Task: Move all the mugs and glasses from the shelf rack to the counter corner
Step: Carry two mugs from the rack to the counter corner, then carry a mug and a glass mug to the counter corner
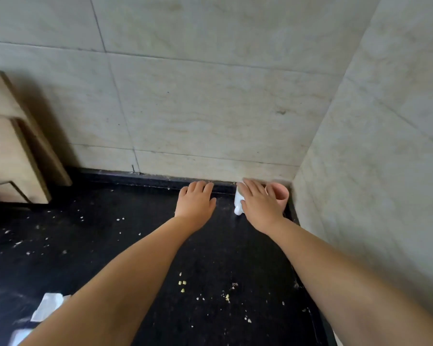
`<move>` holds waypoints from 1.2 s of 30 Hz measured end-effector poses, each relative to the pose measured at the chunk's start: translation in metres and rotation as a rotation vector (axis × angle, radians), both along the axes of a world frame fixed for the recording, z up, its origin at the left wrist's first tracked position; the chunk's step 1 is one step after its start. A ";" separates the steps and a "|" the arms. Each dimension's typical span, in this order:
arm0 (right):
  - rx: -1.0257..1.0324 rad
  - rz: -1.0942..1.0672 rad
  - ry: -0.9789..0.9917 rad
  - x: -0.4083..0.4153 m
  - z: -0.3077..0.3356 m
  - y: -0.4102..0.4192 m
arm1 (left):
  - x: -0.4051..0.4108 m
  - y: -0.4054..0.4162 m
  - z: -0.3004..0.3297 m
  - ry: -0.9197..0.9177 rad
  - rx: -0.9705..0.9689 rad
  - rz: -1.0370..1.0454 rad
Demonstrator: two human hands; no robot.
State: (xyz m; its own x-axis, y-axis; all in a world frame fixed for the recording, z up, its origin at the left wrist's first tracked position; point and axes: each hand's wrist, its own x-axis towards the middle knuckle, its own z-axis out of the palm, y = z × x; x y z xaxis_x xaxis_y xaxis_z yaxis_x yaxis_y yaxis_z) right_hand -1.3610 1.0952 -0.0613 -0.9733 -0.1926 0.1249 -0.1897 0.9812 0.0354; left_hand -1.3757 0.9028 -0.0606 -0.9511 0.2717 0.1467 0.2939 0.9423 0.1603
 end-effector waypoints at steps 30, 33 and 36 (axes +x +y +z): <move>0.056 1.201 -0.038 0.354 0.008 -0.501 | 0.561 -0.386 0.009 -0.082 -0.047 1.269; 0.052 1.321 -0.043 0.440 0.005 -0.556 | 0.656 -0.421 0.011 -0.085 -0.028 1.432; 0.045 1.419 -0.089 0.514 0.008 -0.603 | 0.730 -0.447 0.012 -0.094 -0.023 1.537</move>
